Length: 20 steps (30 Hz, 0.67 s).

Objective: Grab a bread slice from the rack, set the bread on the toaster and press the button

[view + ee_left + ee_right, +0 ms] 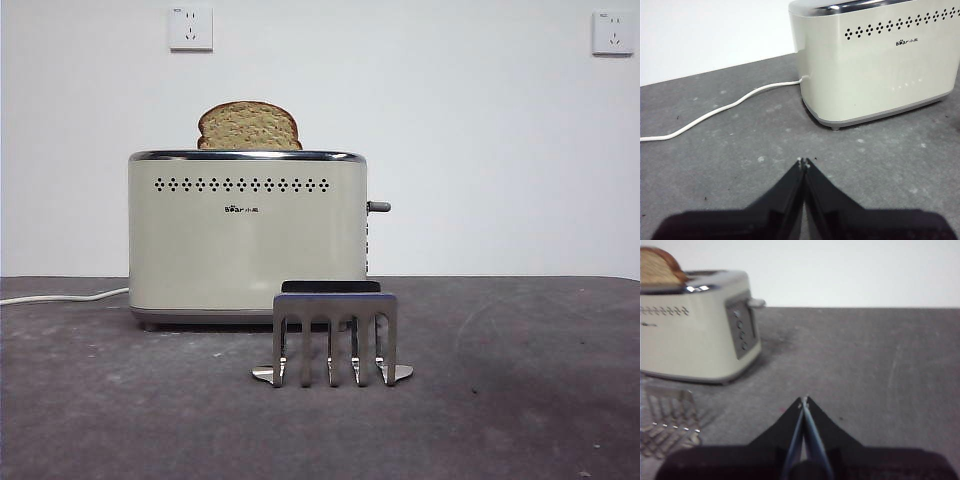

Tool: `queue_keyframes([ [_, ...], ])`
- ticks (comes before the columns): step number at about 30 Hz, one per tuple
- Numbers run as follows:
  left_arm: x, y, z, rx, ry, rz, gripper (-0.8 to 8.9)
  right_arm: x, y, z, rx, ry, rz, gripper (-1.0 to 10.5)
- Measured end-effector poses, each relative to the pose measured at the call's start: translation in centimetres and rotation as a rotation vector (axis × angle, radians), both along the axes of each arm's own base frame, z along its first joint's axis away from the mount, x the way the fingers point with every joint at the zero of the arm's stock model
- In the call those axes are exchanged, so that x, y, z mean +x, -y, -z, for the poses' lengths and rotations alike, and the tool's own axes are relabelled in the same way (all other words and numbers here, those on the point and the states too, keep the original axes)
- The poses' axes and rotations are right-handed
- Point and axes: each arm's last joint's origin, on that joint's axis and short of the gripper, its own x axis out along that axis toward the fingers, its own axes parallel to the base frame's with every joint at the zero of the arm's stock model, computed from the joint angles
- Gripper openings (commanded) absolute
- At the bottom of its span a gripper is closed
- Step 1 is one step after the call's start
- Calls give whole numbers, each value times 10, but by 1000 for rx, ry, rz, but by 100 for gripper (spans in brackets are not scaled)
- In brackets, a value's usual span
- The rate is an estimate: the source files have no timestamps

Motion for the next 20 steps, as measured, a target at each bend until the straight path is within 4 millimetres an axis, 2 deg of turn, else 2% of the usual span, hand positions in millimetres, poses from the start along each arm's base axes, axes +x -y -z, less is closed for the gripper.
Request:
queue_keyframes([
  [4, 0, 0, 0, 0, 0, 0, -3, 2, 1, 11, 2, -35, 57, 1],
  [10, 0, 0, 0, 0, 0, 0, -3, 3, 2, 17, 3, -53, 63, 1],
  [20, 0, 0, 0, 0, 0, 0, -3, 3, 2, 17, 24, -57, 66, 1],
])
